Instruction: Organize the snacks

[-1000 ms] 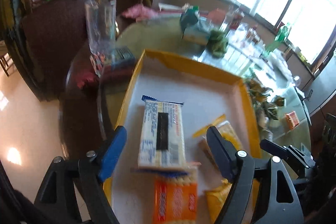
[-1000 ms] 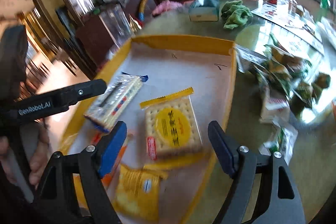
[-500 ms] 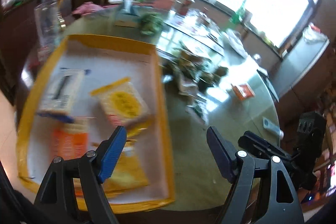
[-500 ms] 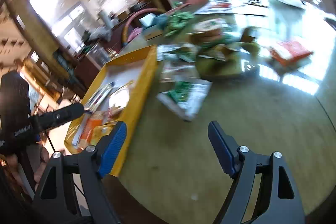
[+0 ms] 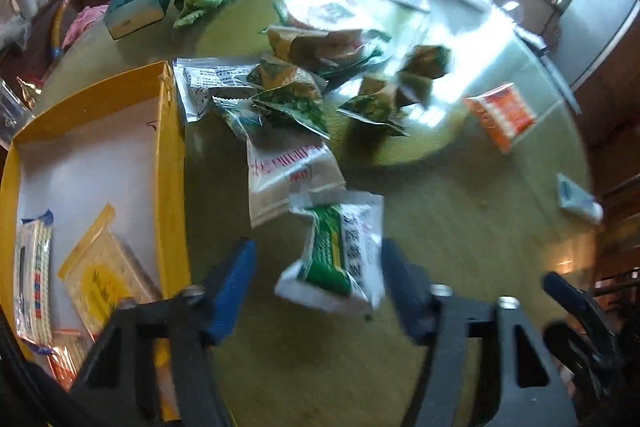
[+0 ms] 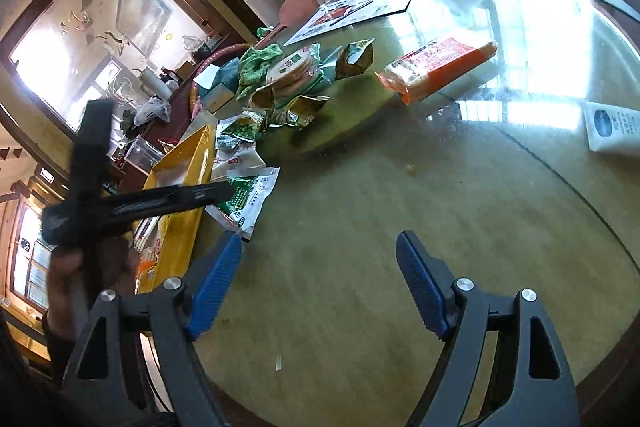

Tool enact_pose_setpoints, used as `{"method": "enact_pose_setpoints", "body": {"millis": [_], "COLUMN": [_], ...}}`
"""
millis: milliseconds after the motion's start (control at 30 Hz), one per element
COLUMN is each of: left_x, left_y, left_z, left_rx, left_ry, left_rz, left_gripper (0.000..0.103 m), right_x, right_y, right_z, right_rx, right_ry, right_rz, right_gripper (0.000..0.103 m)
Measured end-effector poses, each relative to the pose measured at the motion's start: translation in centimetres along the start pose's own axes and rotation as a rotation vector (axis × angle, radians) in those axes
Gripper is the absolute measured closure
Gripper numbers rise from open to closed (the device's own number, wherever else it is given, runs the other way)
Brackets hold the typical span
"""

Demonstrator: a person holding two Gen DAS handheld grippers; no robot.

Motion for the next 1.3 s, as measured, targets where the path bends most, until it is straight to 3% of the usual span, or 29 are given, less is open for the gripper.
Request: {"method": "enact_pose_setpoints", "body": {"millis": [100, 167, 233, 367, 567, 767, 1033, 1300], "left_x": [-0.6, -0.8, -1.3, -3.1, -6.3, -6.3, -6.7, -6.8], "left_y": [-0.1, -0.2, -0.3, -0.9, -0.5, 0.3, 2.0, 3.4], "left_z": [-0.8, -0.6, -0.1, 2.3, 6.7, 9.7, 10.7, 11.4], "left_rx": [0.009, 0.010, 0.006, -0.114, -0.223, -0.254, -0.285, -0.337], "left_ry": [0.027, 0.006, -0.010, -0.072, -0.160, -0.235, -0.264, -0.285], "left_rz": [-0.006, -0.006, -0.008, 0.053, 0.122, 0.167, 0.201, 0.224], "left_gripper": [0.074, 0.098, 0.101, 0.103, 0.103, 0.103, 0.103, 0.103], "right_x": [0.4, 0.5, 0.7, 1.2, 4.1, 7.6, 10.0, 9.9], "right_y": [-0.2, -0.3, -0.2, -0.9, -4.0, -6.8, -8.1, 0.9], "right_z": [0.2, 0.3, 0.2, 0.2, -0.4, -3.1, -6.2, -9.3], "right_rx": [0.005, 0.004, 0.006, 0.004, -0.045, -0.113, -0.245, -0.130], "right_ry": [-0.008, -0.013, -0.013, -0.010, -0.011, 0.014, 0.046, 0.087], "right_rz": [0.015, 0.017, 0.017, 0.005, -0.083, -0.217, -0.259, -0.024], "right_gripper": [0.023, 0.023, 0.023, 0.023, 0.023, 0.023, 0.023, 0.024]}}
Point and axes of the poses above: each gripper's, at about its wrist camera, not at the fingertips, and z roughly against the way its jaws point, y to its left, x to its top, the point moved 10 cm from there along -z, roughly the way its jaws point, and after that the axes turned 3 degrees about -y, right-handed, at the moved point
